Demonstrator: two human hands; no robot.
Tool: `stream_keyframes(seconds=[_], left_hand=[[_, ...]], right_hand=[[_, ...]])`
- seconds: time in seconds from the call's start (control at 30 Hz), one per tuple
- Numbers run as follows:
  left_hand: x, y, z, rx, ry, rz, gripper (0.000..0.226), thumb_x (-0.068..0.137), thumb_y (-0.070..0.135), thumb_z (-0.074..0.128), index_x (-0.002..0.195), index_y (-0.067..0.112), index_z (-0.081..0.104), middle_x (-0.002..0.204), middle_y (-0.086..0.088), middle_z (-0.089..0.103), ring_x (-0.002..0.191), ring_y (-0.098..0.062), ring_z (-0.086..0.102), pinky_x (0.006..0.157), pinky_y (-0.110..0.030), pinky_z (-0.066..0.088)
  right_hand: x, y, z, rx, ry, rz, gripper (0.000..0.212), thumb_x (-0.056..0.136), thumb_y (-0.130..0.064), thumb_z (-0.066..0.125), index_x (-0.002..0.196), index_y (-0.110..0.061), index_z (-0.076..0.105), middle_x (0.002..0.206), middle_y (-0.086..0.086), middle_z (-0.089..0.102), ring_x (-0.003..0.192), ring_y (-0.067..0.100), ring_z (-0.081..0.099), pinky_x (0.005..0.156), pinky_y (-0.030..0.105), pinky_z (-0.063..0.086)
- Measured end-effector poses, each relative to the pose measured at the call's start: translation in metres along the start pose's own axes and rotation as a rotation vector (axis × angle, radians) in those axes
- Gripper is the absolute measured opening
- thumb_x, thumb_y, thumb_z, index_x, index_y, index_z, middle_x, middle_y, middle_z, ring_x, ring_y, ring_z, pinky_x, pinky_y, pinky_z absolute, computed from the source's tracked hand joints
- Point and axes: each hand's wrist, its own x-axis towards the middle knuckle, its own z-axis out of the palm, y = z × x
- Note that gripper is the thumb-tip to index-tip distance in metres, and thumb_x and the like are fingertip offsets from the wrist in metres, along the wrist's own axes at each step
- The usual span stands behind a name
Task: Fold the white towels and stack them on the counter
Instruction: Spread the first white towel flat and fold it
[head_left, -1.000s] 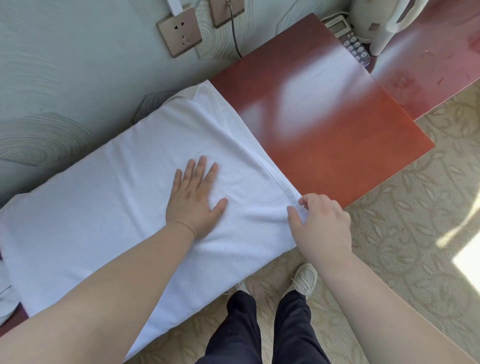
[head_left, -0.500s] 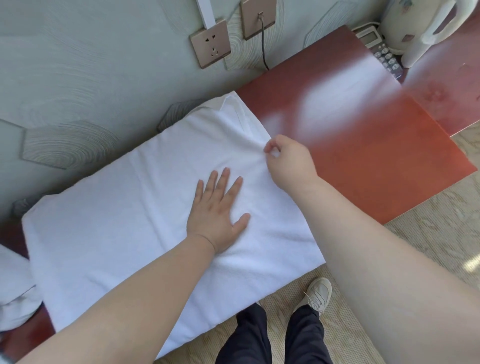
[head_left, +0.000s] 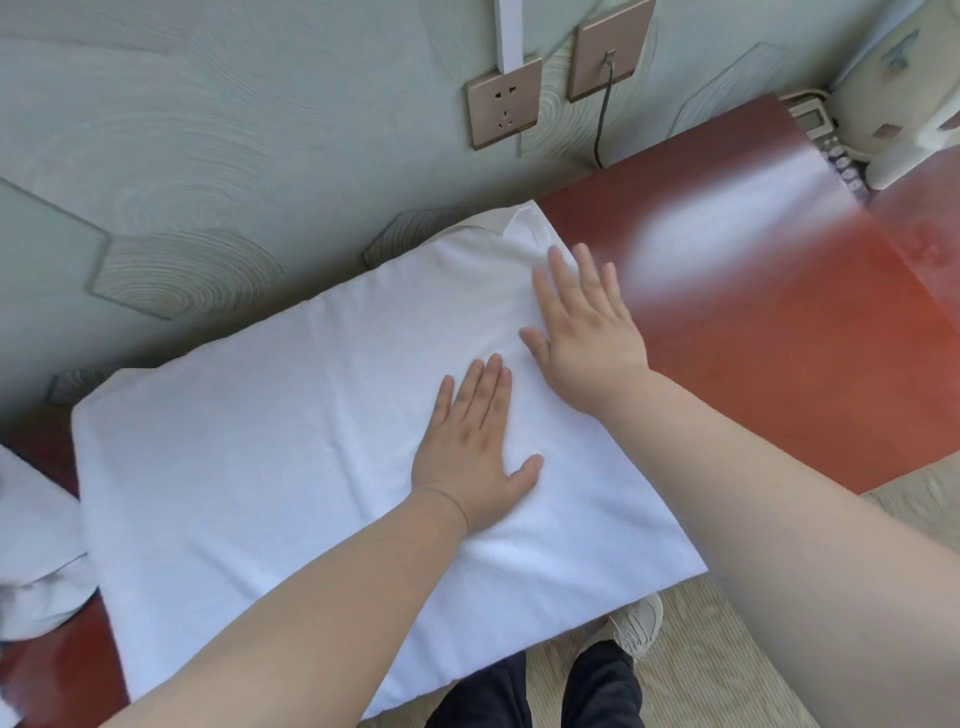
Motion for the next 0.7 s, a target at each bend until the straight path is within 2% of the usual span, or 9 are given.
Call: stream_keyframes(seconds=[0.07, 0.1, 0.17, 0.23, 0.27, 0.4, 0.57, 0.63, 0.7], left_hand=[[0.000, 0.000, -0.001, -0.009, -0.011, 0.005, 0.098, 0.092, 0.068, 0.031, 0.163, 0.010, -0.004, 0.172, -0.005, -0.009, 0.157, -0.019, -0.017, 0.128, -0.048, -0.005], [0.000, 0.001, -0.001, -0.014, -0.016, 0.006, 0.098, 0.091, 0.068, 0.030, 0.163, 0.011, -0.005, 0.172, -0.005, -0.008, 0.157, -0.018, -0.017, 0.128, -0.048, -0.006], [0.000, 0.001, -0.003, -0.025, -0.014, 0.007, 0.098, 0.092, 0.068, 0.030, 0.163, 0.009, -0.004, 0.172, -0.005, -0.011, 0.157, -0.018, -0.018, 0.127, -0.048, -0.007], [0.000, 0.001, -0.003, -0.043, -0.010, 0.010, 0.098, 0.092, 0.067, 0.030, 0.163, 0.009, -0.002, 0.171, -0.005, -0.015, 0.156, -0.018, -0.020, 0.127, -0.047, -0.008], [0.000, 0.000, -0.004, -0.053, -0.013, 0.011, 0.097, 0.092, 0.067, 0.030, 0.164, 0.009, -0.002, 0.171, -0.004, -0.017, 0.156, -0.018, -0.020, 0.127, -0.047, -0.009], [0.000, -0.001, -0.004, -0.060, -0.026, 0.010, 0.097, 0.092, 0.066, 0.030, 0.164, 0.010, -0.003, 0.171, -0.004, -0.018, 0.155, -0.018, -0.022, 0.126, -0.048, -0.011], [-0.001, -0.002, -0.005, -0.076, -0.046, 0.024, 0.096, 0.092, 0.065, 0.030, 0.164, 0.010, -0.004, 0.170, -0.003, -0.019, 0.155, -0.018, -0.025, 0.126, -0.049, -0.009], [-0.002, -0.002, -0.005, -0.087, -0.049, 0.023, 0.096, 0.092, 0.065, 0.031, 0.164, 0.011, -0.003, 0.170, -0.003, -0.020, 0.155, -0.018, -0.024, 0.127, -0.049, -0.006], [0.000, -0.003, -0.004, -0.088, -0.048, 0.017, 0.096, 0.092, 0.064, 0.032, 0.164, 0.011, -0.002, 0.170, -0.003, -0.020, 0.155, -0.018, -0.023, 0.127, -0.050, -0.003]], right_hand=[[0.004, -0.014, 0.006, 0.008, -0.081, -0.237, 0.068, 0.105, -0.052, 0.024, 0.163, -0.018, 0.015, 0.172, 0.001, 0.004, 0.158, 0.025, -0.003, 0.128, 0.042, -0.003], [0.007, -0.015, 0.008, 0.006, -0.140, -0.277, 0.067, 0.106, -0.052, 0.025, 0.164, -0.020, 0.014, 0.172, -0.001, 0.003, 0.158, 0.023, -0.004, 0.127, 0.039, -0.006], [0.025, -0.010, 0.008, -0.014, -0.142, -0.179, 0.068, 0.105, -0.053, 0.024, 0.164, -0.021, 0.011, 0.172, -0.001, 0.000, 0.158, 0.022, -0.007, 0.125, 0.036, -0.009], [0.045, -0.009, 0.003, -0.011, -0.117, -0.007, 0.072, 0.104, -0.056, 0.021, 0.164, -0.019, 0.007, 0.172, 0.000, -0.005, 0.157, 0.023, -0.009, 0.125, 0.039, -0.008], [0.054, -0.012, 0.000, 0.004, -0.118, 0.020, 0.073, 0.103, -0.058, 0.020, 0.163, -0.020, 0.007, 0.172, 0.000, -0.006, 0.157, 0.024, -0.010, 0.126, 0.040, -0.007], [0.079, -0.019, -0.005, -0.024, -0.128, -0.131, 0.067, 0.103, -0.059, 0.024, 0.162, -0.029, 0.016, 0.172, -0.001, 0.001, 0.158, 0.026, -0.004, 0.127, 0.041, -0.001], [0.109, -0.009, -0.016, -0.055, -0.172, 0.011, 0.070, 0.103, -0.058, 0.029, 0.162, -0.026, 0.008, 0.171, 0.000, -0.002, 0.156, 0.031, -0.007, 0.126, 0.052, 0.000], [0.121, -0.008, -0.018, -0.055, -0.172, 0.028, 0.070, 0.103, -0.059, 0.028, 0.162, -0.025, 0.013, 0.169, 0.003, 0.008, 0.156, 0.033, -0.002, 0.125, 0.054, -0.002], [0.137, -0.009, -0.021, -0.094, -0.145, 0.048, 0.069, 0.102, -0.061, 0.027, 0.158, -0.021, 0.027, 0.162, 0.010, 0.026, 0.153, 0.034, 0.012, 0.124, 0.058, -0.001]])
